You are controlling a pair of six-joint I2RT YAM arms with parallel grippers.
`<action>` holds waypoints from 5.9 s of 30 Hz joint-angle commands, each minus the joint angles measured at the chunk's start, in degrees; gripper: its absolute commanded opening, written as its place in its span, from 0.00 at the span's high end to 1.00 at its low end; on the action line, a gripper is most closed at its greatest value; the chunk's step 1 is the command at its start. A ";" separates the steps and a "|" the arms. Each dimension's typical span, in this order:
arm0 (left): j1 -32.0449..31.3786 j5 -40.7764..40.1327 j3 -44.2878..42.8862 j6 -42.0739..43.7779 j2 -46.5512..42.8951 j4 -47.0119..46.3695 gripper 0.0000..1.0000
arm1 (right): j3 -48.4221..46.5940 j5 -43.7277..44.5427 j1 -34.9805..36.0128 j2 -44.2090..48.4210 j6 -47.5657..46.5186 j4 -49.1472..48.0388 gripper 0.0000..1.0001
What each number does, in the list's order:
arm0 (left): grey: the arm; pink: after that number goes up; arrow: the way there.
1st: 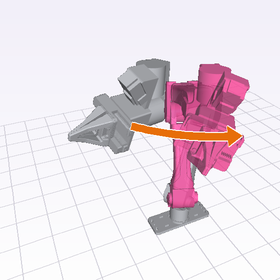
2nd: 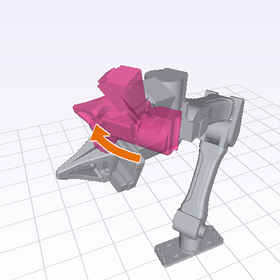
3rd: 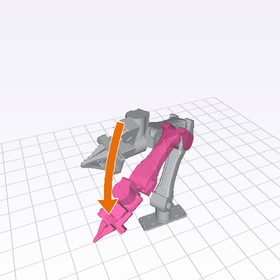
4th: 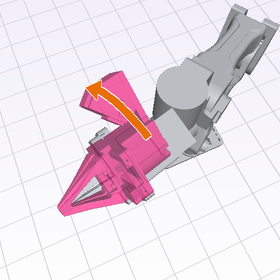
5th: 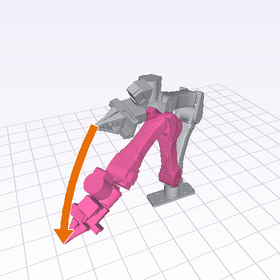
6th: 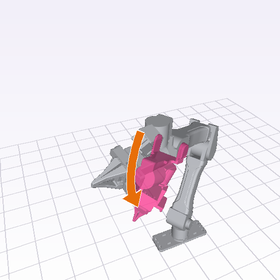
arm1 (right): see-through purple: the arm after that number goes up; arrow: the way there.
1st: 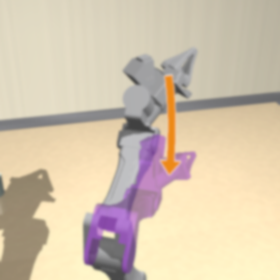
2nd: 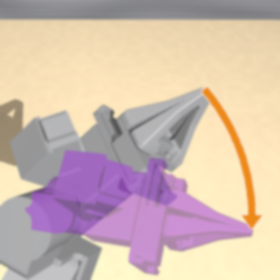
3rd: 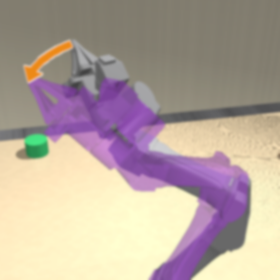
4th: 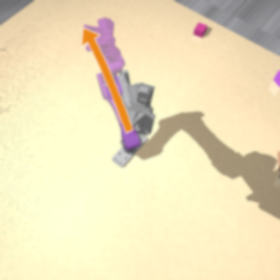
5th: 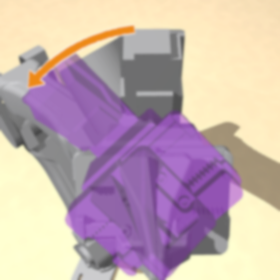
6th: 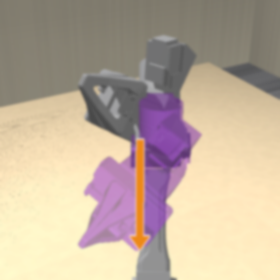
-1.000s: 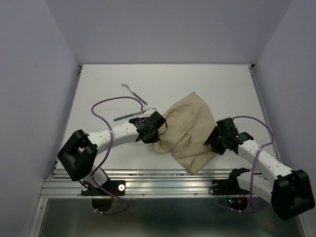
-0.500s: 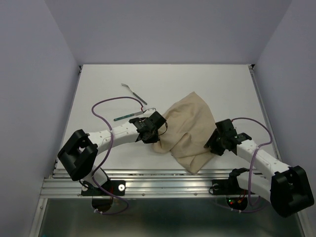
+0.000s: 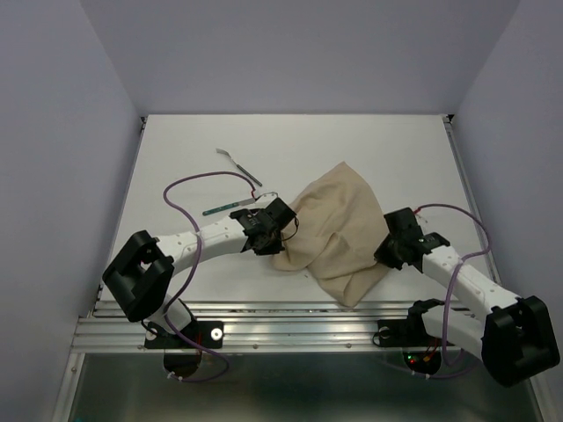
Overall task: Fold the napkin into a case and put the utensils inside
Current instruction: Pick up the crumpled napkin from the corner of the board, then flatten out the crumpled napkin at the center of the board, then fold and flatten the napkin at the center of the board.
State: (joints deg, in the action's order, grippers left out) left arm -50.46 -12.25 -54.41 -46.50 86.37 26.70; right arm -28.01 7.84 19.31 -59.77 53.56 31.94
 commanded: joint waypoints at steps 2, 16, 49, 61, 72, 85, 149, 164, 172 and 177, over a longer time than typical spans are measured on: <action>2.72 -1.02 -4.90 3.77 -3.48 2.13 1.00 | -10.29 13.40 0.55 -0.25 -5.90 1.10 0.99; 18.64 2.93 -46.20 19.33 -3.49 4.68 1.00 | -53.00 29.34 -0.68 -11.42 -27.45 -5.84 0.99; 22.33 17.88 -60.56 18.82 -21.24 -6.83 1.00 | -79.57 28.01 -0.68 8.79 -43.01 -14.72 0.99; 25.31 21.02 -35.61 15.57 -8.09 -14.99 1.00 | -61.74 43.67 -1.20 -3.84 -51.54 -15.16 0.99; 29.98 30.88 -38.91 14.68 20.84 -20.63 1.00 | -49.06 27.42 -11.04 -27.81 -50.83 -35.81 0.99; 34.36 37.99 -65.98 16.44 48.17 -15.45 1.00 | -74.09 20.38 -16.59 -59.84 -50.13 -36.52 0.99; 25.85 37.30 6.07 14.42 -0.32 -29.51 1.00 | -9.70 5.08 -23.97 0.88 -18.14 -8.22 0.99; 25.58 38.61 10.38 14.07 -3.92 -29.51 1.00 | -8.38 4.12 -23.97 1.32 -17.70 -8.13 0.99; 25.23 39.14 7.31 13.81 -8.49 -26.79 1.00 | -12.24 5.70 -23.97 2.29 -17.88 -7.60 0.99; 24.79 39.67 7.04 14.07 -10.08 -24.50 1.00 | -13.74 5.96 -23.97 2.55 -18.05 -7.16 0.99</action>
State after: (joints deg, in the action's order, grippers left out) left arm -24.95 26.02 -45.45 -32.69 78.98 0.60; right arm -38.96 12.32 -4.19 -58.76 35.42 24.67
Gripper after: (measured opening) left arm 0.091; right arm 0.031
